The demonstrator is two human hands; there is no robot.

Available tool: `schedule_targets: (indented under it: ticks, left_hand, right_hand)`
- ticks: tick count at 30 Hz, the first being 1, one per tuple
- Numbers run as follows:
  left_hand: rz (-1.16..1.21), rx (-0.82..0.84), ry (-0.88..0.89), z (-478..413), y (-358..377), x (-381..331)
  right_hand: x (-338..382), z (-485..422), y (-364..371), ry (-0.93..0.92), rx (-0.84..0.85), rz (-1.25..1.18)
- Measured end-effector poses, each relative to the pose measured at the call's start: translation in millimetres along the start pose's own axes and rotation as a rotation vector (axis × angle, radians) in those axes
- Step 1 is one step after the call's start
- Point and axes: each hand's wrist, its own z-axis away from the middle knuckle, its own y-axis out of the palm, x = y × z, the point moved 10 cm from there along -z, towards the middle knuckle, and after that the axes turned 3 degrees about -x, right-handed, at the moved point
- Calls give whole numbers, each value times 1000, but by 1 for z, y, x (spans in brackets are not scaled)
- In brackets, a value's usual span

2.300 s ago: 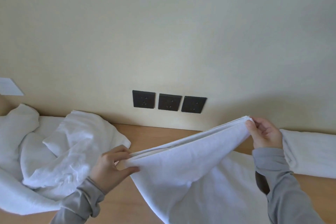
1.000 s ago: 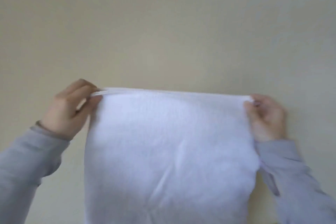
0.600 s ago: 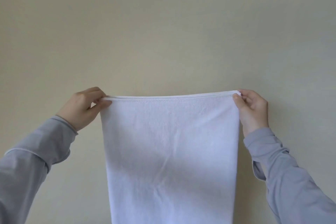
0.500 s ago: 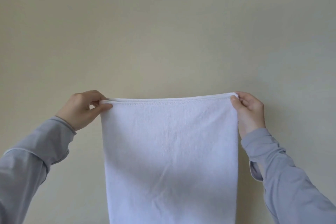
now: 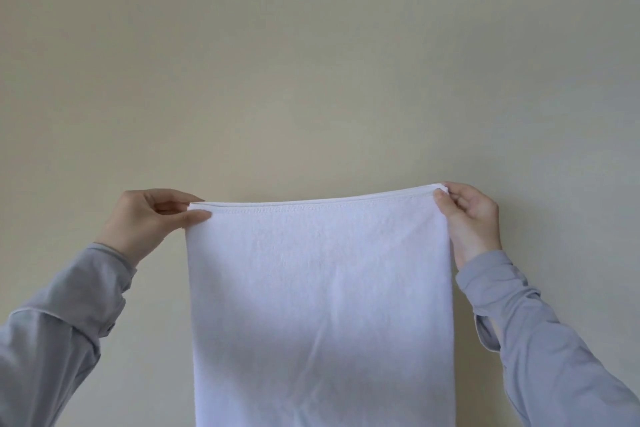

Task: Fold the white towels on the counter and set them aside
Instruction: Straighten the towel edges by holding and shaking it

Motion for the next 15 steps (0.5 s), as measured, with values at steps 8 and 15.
schedule_targets:
  ticks: [8, 15]
  left_hand:
    - [199, -87, 185, 1, 9, -45]
    - [183, -225, 184, 19, 4, -32]
  right_hand:
    - [40, -12, -23, -208, 2, 78]
    - [44, -9, -25, -236, 37, 101]
